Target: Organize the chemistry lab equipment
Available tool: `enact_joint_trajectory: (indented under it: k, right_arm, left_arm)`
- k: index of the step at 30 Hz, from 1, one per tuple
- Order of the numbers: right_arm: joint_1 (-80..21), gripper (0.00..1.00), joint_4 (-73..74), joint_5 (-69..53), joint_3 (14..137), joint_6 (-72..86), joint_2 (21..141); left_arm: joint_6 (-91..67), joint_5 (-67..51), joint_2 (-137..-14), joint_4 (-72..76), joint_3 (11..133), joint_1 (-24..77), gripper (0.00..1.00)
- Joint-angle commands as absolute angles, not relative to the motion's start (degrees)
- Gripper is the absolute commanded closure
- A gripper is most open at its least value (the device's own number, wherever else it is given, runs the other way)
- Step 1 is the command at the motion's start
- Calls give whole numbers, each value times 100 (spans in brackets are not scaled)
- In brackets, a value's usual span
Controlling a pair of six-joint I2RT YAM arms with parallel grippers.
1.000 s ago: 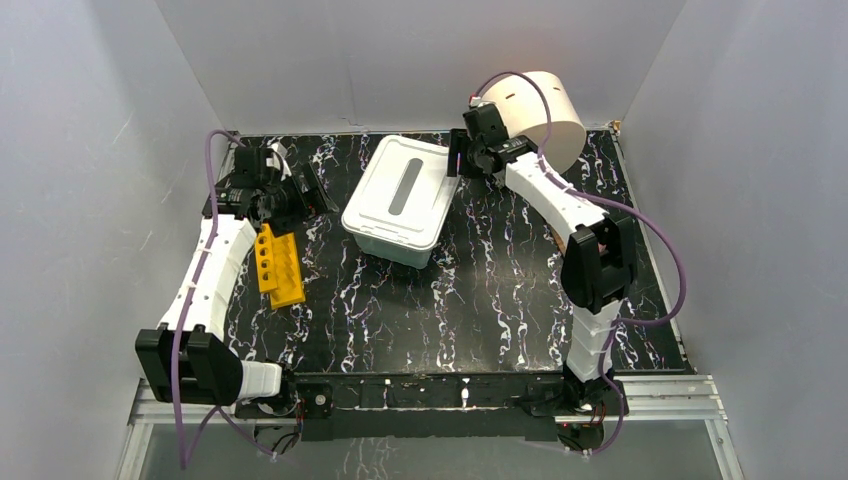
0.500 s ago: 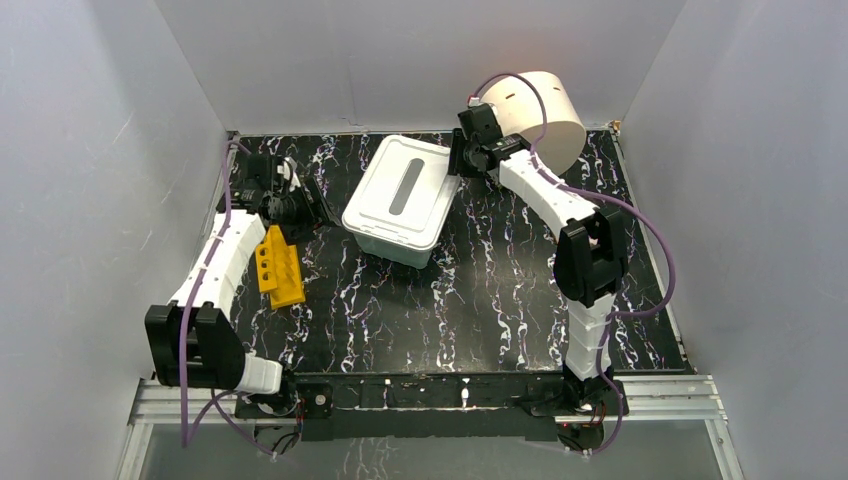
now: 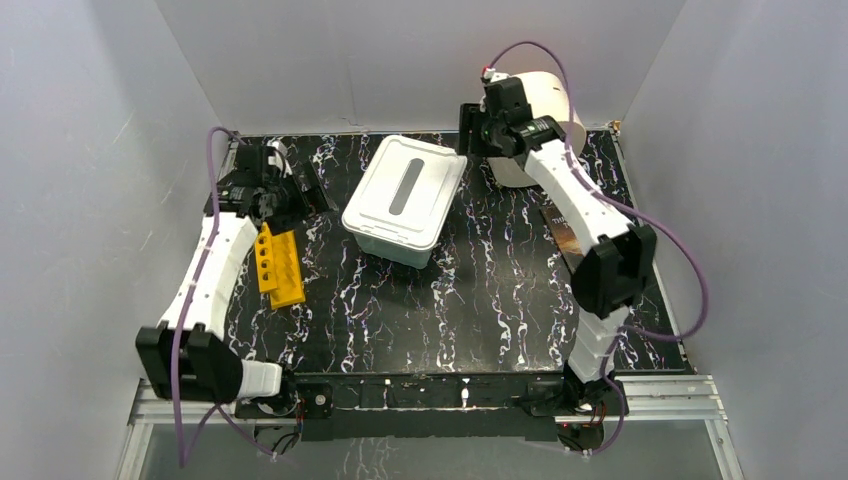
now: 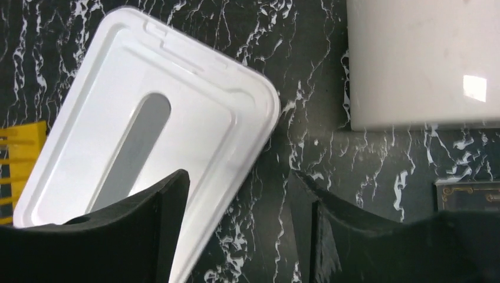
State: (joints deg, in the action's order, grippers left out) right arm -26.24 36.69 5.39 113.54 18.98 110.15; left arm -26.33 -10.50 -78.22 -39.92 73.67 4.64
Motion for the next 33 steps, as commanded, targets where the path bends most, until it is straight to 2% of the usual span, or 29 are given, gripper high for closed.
enact_joint_trajectory:
  k: [1, 7, 9, 11, 12, 23, 33]
  right_arm:
    - [-2636, 27, 3530, 537, 10212, 1705, 9526]
    - [-2633, 18, 3326, 1224, 8286, 1406, 7485]
    - [-2633, 13, 3279, 1383, 7939, 1297, 6870]
    - [-2632, 3, 3277, 1566, 7742, 1241, 6361]
    - [-2630, 1, 3278, 1664, 7680, 1239, 6132]
    - [-2631, 1, 3272, 2960, 7404, 1550, 4625]
    - [-2637, 1, 3268, 2939, 7251, 1756, 4451]
  left_arm:
    - [-2738, -965, -6836, -4259, 7739, 483, 2]
    - [-3040, -1167, -6007, -4649, 7936, 521, 2]
    - [-2968, -995, -5685, -4798, 8043, 519, 2]
    - [-2869, -745, -5346, -4902, 8135, 519, 2]
    - [-2753, -610, -5183, -4919, 8138, 519, 2]
    - [-2337, 521, -4617, -5686, 8842, 519, 2]
    - [-2202, 603, -4584, -5939, 9004, 519, 2]
